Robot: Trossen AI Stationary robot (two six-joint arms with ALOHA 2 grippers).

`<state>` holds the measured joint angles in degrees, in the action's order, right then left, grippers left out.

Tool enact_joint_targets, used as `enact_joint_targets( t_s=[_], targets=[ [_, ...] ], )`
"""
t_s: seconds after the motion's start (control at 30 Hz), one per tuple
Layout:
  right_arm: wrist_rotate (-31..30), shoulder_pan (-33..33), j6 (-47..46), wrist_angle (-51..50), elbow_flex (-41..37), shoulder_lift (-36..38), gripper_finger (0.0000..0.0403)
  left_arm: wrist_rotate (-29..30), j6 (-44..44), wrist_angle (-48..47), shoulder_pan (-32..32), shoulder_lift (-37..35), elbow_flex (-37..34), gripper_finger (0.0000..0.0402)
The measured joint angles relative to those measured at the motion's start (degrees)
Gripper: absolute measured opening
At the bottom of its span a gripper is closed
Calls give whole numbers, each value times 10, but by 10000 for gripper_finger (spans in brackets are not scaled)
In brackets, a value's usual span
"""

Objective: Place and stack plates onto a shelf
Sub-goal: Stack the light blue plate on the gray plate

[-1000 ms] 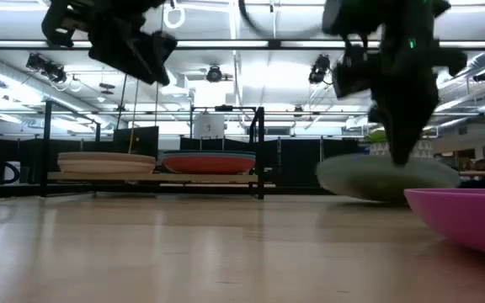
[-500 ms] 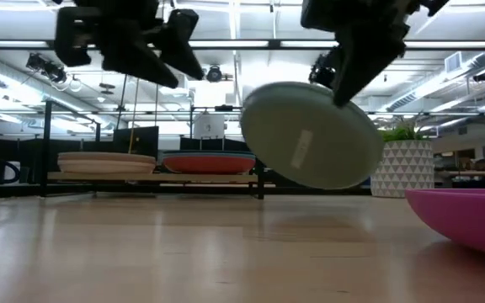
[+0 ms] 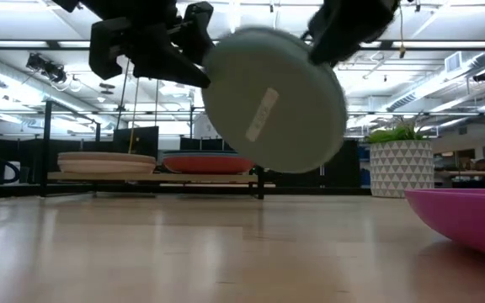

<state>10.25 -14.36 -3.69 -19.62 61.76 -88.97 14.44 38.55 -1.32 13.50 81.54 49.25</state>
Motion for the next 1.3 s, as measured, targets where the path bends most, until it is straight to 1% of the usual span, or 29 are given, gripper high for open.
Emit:
enact_joint_targets(
  t_s=[0.2,0.33,0.47,0.6,0.7,0.77,0.8,0.97,1.1,1.2,1.3],
  targets=[
    [0,-5,27,48,0,1,17,-1,-11,5,0,0,0,227],
    [0,-6,35,59,0,1,17,-3,-33,5,0,0,0,209],
    [0,-6,45,66,0,1,17,-9,-34,-1,2,0,0,168],
    [1,-7,66,81,0,1,18,-34,-34,-4,2,0,0,112],
    [1,-7,58,83,0,2,22,-43,-31,-14,3,-1,0,67],
    [-2,-7,40,87,0,2,31,-57,-33,-24,4,-6,-1,41],
    [-3,-6,33,87,0,3,37,-66,-34,-26,4,-6,-1,35],
    [-5,-6,19,89,0,11,88,-72,-53,-34,3,-12,0,35],
    [-9,-6,7,84,7,43,133,-71,-81,-67,3,-29,0,47],
    [-64,-10,-1,68,13,84,157,-59,-108,-114,5,-54,0,49],
    [-149,-19,-3,31,12,120,168,-5,-152,-188,6,-89,5,39]
  ],
)
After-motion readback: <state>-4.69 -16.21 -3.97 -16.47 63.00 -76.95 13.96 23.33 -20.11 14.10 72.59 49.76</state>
